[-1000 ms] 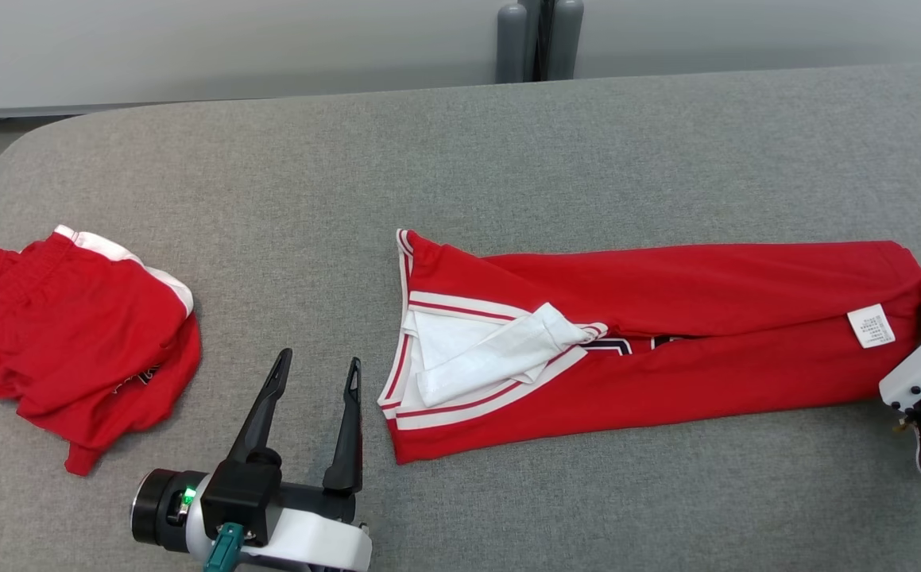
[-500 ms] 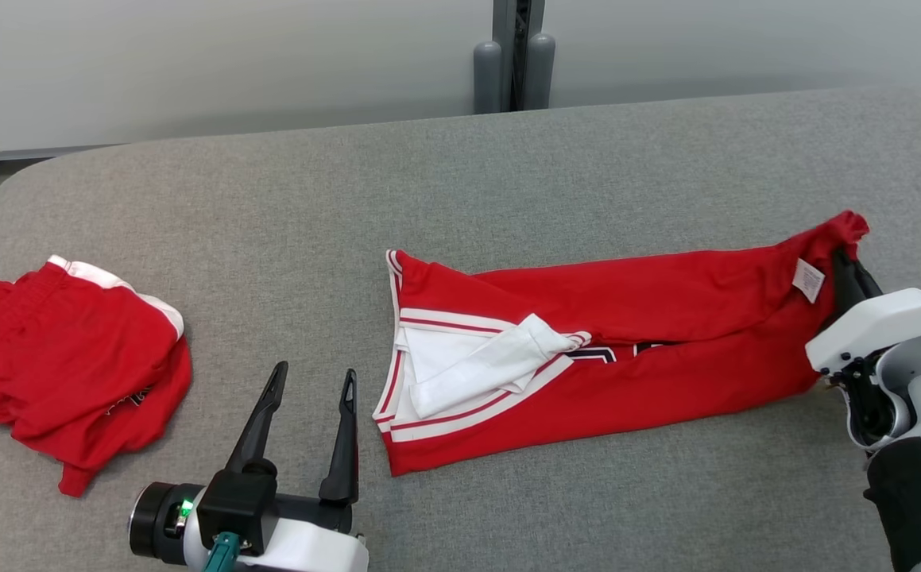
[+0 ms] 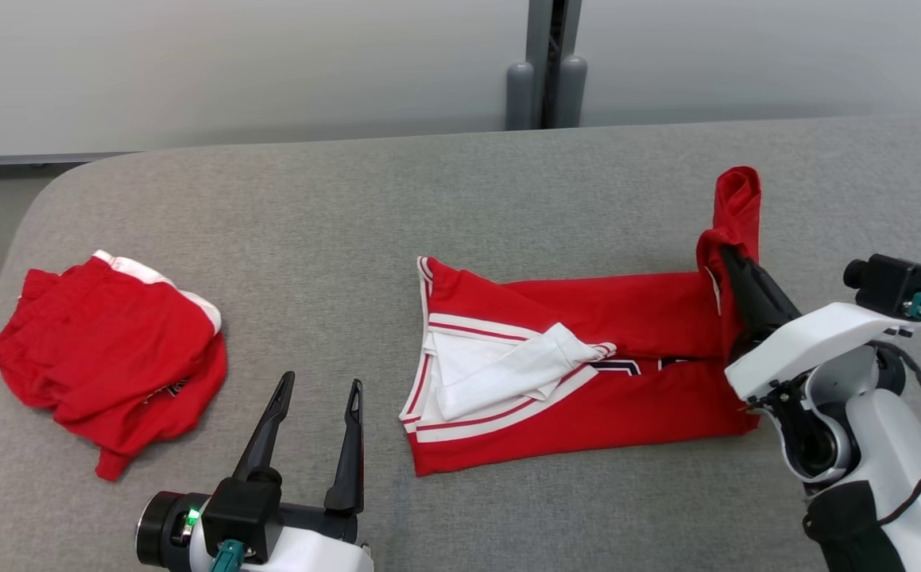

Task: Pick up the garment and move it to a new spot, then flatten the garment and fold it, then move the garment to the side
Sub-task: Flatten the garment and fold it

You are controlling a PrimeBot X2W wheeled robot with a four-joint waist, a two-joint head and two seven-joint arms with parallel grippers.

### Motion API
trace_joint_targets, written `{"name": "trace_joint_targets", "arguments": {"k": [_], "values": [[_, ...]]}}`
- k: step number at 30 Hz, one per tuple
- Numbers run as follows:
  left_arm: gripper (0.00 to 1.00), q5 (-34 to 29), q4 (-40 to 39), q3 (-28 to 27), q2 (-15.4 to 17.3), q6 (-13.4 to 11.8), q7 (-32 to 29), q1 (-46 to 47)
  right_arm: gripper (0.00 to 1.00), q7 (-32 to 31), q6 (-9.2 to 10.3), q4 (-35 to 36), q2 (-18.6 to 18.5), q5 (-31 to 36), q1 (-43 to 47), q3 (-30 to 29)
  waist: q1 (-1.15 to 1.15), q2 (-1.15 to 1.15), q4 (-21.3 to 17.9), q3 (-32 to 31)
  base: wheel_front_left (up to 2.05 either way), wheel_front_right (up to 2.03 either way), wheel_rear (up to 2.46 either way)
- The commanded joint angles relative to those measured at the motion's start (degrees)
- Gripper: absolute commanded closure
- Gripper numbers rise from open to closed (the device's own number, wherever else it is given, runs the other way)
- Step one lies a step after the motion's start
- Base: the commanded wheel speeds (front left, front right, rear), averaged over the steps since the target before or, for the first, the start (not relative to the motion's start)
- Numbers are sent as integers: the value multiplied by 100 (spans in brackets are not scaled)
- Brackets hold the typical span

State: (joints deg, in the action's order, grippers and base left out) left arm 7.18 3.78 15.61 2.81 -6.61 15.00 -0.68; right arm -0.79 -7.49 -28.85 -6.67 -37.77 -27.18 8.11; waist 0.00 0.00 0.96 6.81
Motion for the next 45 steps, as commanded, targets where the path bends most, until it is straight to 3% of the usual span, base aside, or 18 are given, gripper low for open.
{"name": "trace_joint_targets", "arguments": {"k": [1, 12, 17, 31, 45], "values": [[0, 65, -20, -2, 18, -6, 23, -5, 100, -66, 0, 145, 41, 86, 110, 13, 0, 0, 106, -54, 0, 0, 0], [0, 144, -13, 158, 18, -84, 23, -52, 100, -282, 0, 330, 362, -63, 284, 28, 0, 0, 700, -125, 0, 0, 0], [0, 183, 14, 239, 18, -70, 23, -32, 100, -121, 0, 199, 354, -500, 183, 436, 0, 0, 1009, -80, 0, 0, 0], [0, 173, 94, 339, 18, -51, 23, -52, 100, 659, 0, -1144, 359, -1436, -255, 1615, 0, 0, 1683, -87, 0, 0, 0], [0, 189, 70, 450, 18, 19, 23, 23, 100, 1389, 0, -2471, 359, -2985, -924, 3043, 0, 0, 1864, -120, 0, 0, 0]]}}
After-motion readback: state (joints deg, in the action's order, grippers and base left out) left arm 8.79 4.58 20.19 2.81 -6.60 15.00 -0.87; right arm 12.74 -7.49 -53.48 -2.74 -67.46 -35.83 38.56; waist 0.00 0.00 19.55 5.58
